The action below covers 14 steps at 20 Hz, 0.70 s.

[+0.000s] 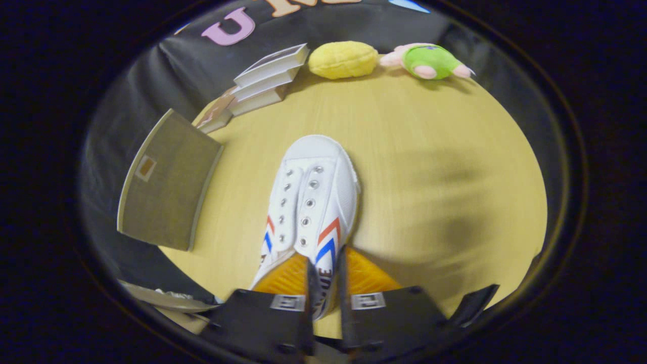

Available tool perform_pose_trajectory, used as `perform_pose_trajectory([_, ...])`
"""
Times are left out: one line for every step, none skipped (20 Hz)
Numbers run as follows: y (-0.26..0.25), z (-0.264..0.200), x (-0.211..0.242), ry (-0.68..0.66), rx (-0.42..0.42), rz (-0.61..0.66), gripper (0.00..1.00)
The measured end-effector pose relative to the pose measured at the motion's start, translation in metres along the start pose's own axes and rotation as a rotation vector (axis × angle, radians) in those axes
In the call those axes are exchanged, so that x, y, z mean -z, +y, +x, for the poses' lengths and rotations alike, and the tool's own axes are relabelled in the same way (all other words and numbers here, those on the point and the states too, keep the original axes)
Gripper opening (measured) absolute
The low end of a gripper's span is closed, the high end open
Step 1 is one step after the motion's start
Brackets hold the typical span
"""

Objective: Open the storage box then place both shoes into the box .Put the left shoe in first, then the right shoe, with the right side of both shoes facing outward in a uniform manner.

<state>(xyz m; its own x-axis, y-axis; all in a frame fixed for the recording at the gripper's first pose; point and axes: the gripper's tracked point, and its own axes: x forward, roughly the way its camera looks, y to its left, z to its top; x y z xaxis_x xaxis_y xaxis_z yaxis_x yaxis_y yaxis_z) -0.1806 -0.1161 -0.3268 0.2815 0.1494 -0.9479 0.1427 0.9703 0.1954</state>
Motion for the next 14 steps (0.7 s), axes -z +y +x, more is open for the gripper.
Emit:
perform_pose_trajectory([-0.002,0.004,0.005,0.014,0.006,0.032,0.24])
perform_pose_trajectory([0.0,-0.001,0.005,0.001,0.005,0.064,0.15])
perform_pose_trajectory([0.002,-0.005,0.005,0.005,0.0,0.065,0.06])
perform_pose_trajectory([0.003,-0.01,0.002,0.001,0.005,0.066,0.06])
perform_pose_trajectory([0.005,-0.009,-0.004,-0.013,0.009,0.077,0.06])
perform_pose_trajectory([0.01,-0.013,-0.007,-0.019,0.003,0.086,0.06])
perform_pose_trajectory([0.015,-0.017,-0.012,-0.025,0.003,0.098,0.06])
perform_pose_trajectory([0.019,-0.02,-0.019,-0.042,0.01,0.113,0.06])
perform_pose_trajectory([0.023,-0.023,-0.023,-0.051,0.021,0.124,0.05])
perform_pose_trajectory([0.027,-0.028,-0.027,-0.059,0.026,0.139,0.05])
perform_pose_trajectory([0.034,-0.034,-0.031,-0.069,0.022,0.152,0.06])
perform_pose_trajectory([0.043,-0.039,-0.036,-0.083,0.015,0.17,0.06])
perform_pose_trajectory([0.052,-0.044,-0.04,-0.088,0.004,0.18,0.06])
perform_pose_trajectory([0.062,-0.049,-0.045,-0.098,-0.005,0.19,0.06])
